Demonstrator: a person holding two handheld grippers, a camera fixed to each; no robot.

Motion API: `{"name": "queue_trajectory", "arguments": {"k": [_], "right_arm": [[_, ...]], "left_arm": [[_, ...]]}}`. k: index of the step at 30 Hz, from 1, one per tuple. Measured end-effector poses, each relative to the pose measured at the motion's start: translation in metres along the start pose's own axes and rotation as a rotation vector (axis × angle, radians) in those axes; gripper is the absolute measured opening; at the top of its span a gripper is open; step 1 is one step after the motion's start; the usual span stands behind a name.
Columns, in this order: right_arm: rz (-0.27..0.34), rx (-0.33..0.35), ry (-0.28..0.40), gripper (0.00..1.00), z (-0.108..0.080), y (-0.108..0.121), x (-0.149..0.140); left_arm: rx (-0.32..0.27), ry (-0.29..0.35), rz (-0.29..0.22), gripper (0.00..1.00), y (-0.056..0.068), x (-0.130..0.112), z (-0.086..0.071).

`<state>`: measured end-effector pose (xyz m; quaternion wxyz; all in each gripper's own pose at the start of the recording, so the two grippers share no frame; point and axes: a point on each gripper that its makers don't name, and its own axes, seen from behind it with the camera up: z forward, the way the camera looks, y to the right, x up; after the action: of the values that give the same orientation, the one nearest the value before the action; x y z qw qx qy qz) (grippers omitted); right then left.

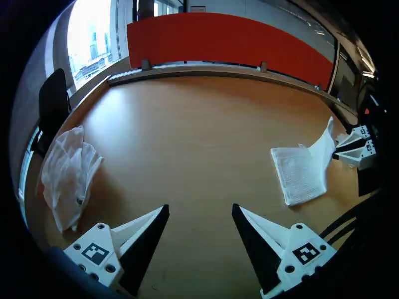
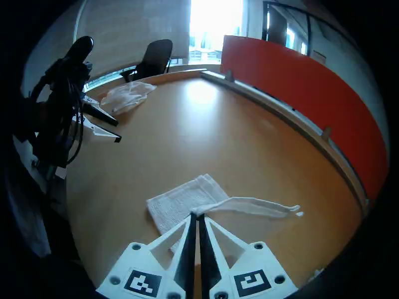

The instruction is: Fold towel

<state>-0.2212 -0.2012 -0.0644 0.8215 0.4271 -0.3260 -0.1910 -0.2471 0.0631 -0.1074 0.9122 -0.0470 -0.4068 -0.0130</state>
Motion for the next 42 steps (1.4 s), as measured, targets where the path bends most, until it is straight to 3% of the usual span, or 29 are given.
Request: {"name": "queue_trajectory", "arguments": {"k": [20, 26, 27, 42], "right_arm": [[-0.02, 0.104, -0.042, 0.05, 0.022, -0.035, -0.007], [-0.007, 0.097, -0.071, 0.75, 0.021, -0.035, -0.018], [-0.003, 0.094, -0.075, 0.79, 0.021, -0.034, -0.02], [0.05, 0.054, -0.097, 0.8, 0.012, -0.022, -0.037]], "left_arm": [[0.025, 0.002, -0.021, 0.94, -0.018, -0.004, -0.006], [0.029, -0.004, -0.022, 0.94, -0.02, -0.006, -0.005], [0.029, -0.004, -0.023, 0.94, -0.02, -0.006, -0.005], [0.024, 0.0, -0.021, 0.94, -0.017, -0.004, -0.005]]}}
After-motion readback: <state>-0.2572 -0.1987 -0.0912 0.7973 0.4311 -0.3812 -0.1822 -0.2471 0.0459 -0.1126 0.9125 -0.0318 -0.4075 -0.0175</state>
